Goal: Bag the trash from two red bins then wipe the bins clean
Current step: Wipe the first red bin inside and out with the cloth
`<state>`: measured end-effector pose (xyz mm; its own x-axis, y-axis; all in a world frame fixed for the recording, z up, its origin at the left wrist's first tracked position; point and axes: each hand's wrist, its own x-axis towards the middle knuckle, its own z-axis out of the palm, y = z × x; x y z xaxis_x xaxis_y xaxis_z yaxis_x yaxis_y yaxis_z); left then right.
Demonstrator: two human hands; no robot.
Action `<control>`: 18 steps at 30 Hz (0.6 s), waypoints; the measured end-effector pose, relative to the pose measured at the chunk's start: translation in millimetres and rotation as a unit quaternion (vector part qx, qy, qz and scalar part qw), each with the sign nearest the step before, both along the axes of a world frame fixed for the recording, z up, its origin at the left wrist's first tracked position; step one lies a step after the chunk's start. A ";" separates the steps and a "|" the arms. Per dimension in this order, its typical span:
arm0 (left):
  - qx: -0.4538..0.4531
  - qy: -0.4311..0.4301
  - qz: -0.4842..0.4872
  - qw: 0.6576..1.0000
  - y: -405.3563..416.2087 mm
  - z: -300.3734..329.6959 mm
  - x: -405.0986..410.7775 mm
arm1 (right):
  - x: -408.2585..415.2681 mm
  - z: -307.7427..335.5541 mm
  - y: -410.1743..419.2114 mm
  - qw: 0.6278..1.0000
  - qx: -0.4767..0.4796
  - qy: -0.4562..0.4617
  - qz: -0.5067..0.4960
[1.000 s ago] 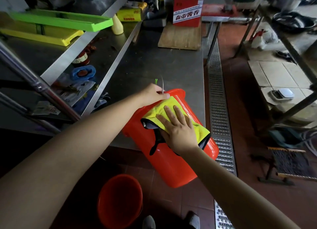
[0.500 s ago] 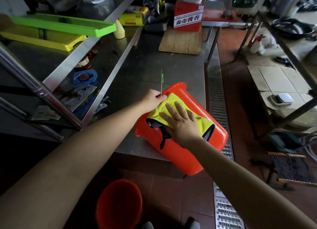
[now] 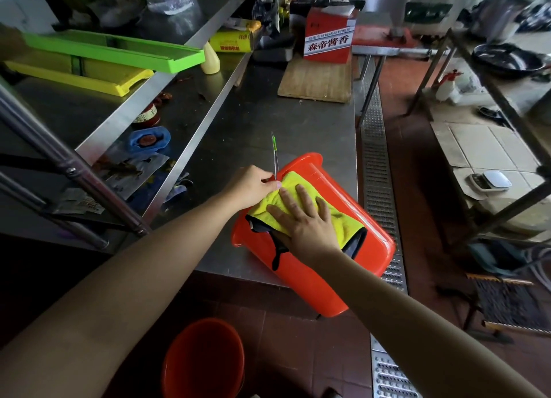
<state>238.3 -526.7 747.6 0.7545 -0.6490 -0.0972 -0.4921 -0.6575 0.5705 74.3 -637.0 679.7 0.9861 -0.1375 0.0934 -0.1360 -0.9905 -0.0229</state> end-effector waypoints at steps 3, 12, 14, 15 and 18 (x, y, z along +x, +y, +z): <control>0.022 0.024 0.006 0.999 -0.5 2.1 4.0 | 0.4 4.2 -17.5 1.000 0.011 -0.013 0.011; 0.045 0.029 0.022 0.998 -4.3 6.0 2.2 | 21.8 18.5 -82.1 0.973 0.198 -0.014 -0.118; 0.066 0.017 0.014 0.998 -6.4 7.6 2.5 | 6.8 3.9 -46.7 0.993 0.079 -0.042 -0.081; 0.072 0.012 0.010 0.997 -7.3 8.4 2.3 | -5.0 -7.1 -24.3 0.997 0.024 -0.061 -0.045; 0.075 0.018 0.003 0.997 -7.1 10.0 1.5 | -30.1 -36.9 28.0 0.992 -0.091 -0.009 0.092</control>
<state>239.8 -533.8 757.5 0.7527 -0.6205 -0.2200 -0.4691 -0.7399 0.4822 44.2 -609.0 642.8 0.9908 0.0654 0.1185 0.0461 -0.9863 0.1584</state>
